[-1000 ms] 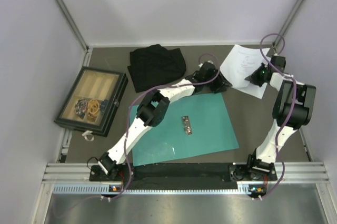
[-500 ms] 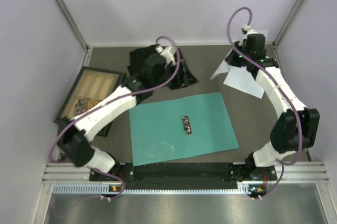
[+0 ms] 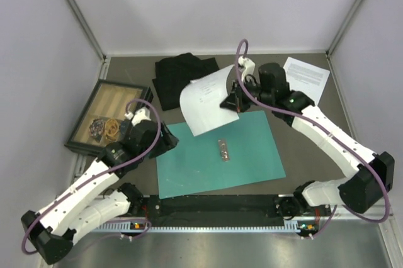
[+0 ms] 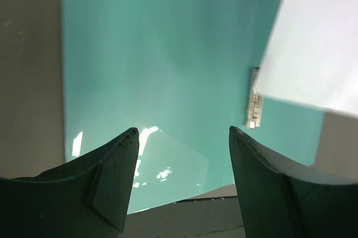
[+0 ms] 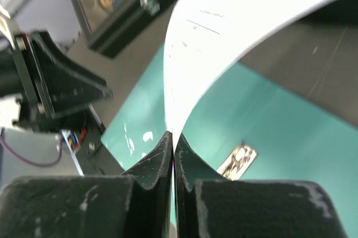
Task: Put the files into the folder
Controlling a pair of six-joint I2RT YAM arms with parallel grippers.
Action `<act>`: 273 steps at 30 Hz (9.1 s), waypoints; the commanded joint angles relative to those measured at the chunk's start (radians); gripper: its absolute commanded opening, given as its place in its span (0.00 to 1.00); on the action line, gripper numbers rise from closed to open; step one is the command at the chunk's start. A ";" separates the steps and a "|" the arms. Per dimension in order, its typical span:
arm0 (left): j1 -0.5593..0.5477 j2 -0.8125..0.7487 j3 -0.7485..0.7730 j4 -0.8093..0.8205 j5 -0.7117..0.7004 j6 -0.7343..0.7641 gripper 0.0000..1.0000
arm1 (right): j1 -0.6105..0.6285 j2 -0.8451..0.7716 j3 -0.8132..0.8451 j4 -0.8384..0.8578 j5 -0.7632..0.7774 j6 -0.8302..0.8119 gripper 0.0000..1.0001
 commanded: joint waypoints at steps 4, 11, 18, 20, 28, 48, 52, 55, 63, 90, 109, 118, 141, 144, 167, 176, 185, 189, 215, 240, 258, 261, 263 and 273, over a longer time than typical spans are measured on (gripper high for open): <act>0.003 -0.029 -0.147 -0.096 -0.129 -0.213 0.66 | -0.004 -0.044 -0.334 0.257 -0.132 -0.030 0.00; 0.003 0.100 -0.159 -0.119 -0.154 -0.273 0.65 | -0.002 -0.006 -0.441 0.372 -0.112 -0.047 0.00; 0.002 0.154 -0.191 -0.124 -0.135 -0.331 0.62 | 0.044 -0.006 -0.494 0.432 -0.123 -0.069 0.00; 0.002 0.143 -0.210 -0.124 -0.151 -0.340 0.61 | 0.047 0.001 -0.510 0.457 -0.143 -0.072 0.00; 0.002 0.103 -0.224 -0.150 -0.174 -0.348 0.62 | 0.100 0.009 -0.536 0.495 -0.192 -0.136 0.00; 0.002 0.089 -0.270 -0.118 -0.121 -0.343 0.61 | 0.163 0.049 -0.568 0.629 -0.279 -0.181 0.00; 0.002 0.075 -0.271 -0.121 -0.120 -0.343 0.61 | 0.165 0.098 -0.559 0.648 -0.317 -0.129 0.00; 0.002 0.066 -0.279 -0.125 -0.115 -0.351 0.60 | 0.163 0.127 -0.592 0.730 -0.325 -0.028 0.00; 0.002 0.049 -0.297 -0.102 -0.086 -0.355 0.60 | 0.172 0.140 -0.660 0.778 -0.223 0.183 0.00; 0.002 0.083 -0.273 -0.171 -0.183 -0.354 0.65 | 0.070 0.394 -0.229 0.231 0.088 0.055 0.80; 0.000 0.075 -0.323 -0.128 -0.181 -0.437 0.58 | 0.085 0.414 -0.232 0.280 -0.025 0.132 0.00; 0.000 0.049 -0.362 -0.042 -0.109 -0.388 0.63 | 0.159 0.293 -0.430 0.412 0.156 0.360 0.00; 0.000 -0.167 -0.440 0.005 -0.072 -0.369 0.89 | 0.206 0.202 -0.564 0.512 0.367 0.514 0.00; 0.000 -0.187 -0.455 0.025 -0.059 -0.368 0.93 | 0.205 0.228 -0.542 0.507 0.347 0.537 0.00; 0.000 -0.212 -0.469 0.050 -0.034 -0.357 0.99 | 0.260 0.242 -0.609 0.607 0.370 0.693 0.00; 0.000 -0.218 -0.467 0.043 -0.039 -0.352 0.99 | 0.307 0.247 -0.642 0.664 0.384 0.764 0.00; 0.000 -0.215 -0.466 0.040 -0.037 -0.349 0.99 | 0.310 0.284 -0.639 0.707 0.351 0.738 0.00; 0.000 -0.221 -0.467 0.042 -0.039 -0.352 0.99 | 0.336 0.293 -0.636 0.713 0.353 0.750 0.00; 0.000 -0.230 -0.463 0.025 -0.036 -0.355 0.99 | 0.358 0.370 -0.583 0.747 0.295 0.689 0.00; 0.000 -0.113 -0.366 0.085 -0.078 -0.227 0.99 | 0.386 0.055 -0.314 0.077 0.560 0.272 0.91; 0.000 0.375 -0.057 0.574 0.379 0.073 0.77 | 0.223 -0.072 -0.382 -0.043 0.385 0.282 0.79; -0.010 0.610 0.073 0.559 0.441 0.077 0.61 | 0.170 -0.115 -0.441 -0.049 0.354 0.299 0.76; -0.045 0.718 0.188 0.513 0.419 0.094 0.58 | 0.134 -0.165 -0.489 -0.048 0.338 0.309 0.74; -0.127 0.973 0.321 0.449 0.179 -0.012 0.43 | 0.042 -0.293 -0.588 -0.100 0.339 0.275 0.72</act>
